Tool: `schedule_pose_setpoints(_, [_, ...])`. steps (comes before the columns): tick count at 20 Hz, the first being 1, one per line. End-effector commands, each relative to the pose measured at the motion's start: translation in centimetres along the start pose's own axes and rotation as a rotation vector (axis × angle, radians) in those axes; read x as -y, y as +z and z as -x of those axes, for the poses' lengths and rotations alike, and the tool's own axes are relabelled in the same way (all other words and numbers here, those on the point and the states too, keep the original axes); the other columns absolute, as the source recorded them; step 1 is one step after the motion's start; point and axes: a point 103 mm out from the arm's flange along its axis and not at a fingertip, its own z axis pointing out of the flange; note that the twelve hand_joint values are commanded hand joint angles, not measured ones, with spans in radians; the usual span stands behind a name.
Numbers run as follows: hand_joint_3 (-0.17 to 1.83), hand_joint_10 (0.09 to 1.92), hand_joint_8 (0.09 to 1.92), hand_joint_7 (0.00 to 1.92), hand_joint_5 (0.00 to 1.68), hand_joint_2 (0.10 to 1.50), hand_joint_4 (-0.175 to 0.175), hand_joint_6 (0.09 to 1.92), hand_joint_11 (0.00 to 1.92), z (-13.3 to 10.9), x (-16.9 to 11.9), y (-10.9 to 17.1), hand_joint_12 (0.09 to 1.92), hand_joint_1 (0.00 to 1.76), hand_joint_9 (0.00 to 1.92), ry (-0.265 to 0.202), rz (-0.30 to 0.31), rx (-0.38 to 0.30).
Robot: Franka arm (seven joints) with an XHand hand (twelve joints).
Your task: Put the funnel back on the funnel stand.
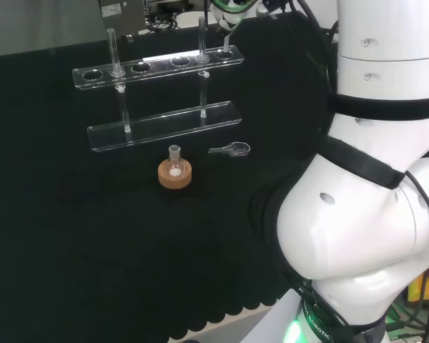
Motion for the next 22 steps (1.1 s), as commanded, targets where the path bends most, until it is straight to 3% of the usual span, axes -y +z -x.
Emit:
schedule_pose_setpoints(1, [0.48, 0.50, 0.69, 0.49, 0.57, 0.77, -0.055, 0.18, 0.53, 0.0, -0.8, 0.5, 1.23, 0.81, 0.93, -0.002, -0.016, -0.001])
schedule_pose_setpoints(22, [0.49, 0.50, 0.69, 0.48, 0.47, 0.77, -0.059, 0.24, 0.52, -0.3, -1.6, 3.4, 1.23, 0.79, 0.92, -0.009, -0.066, -0.027])
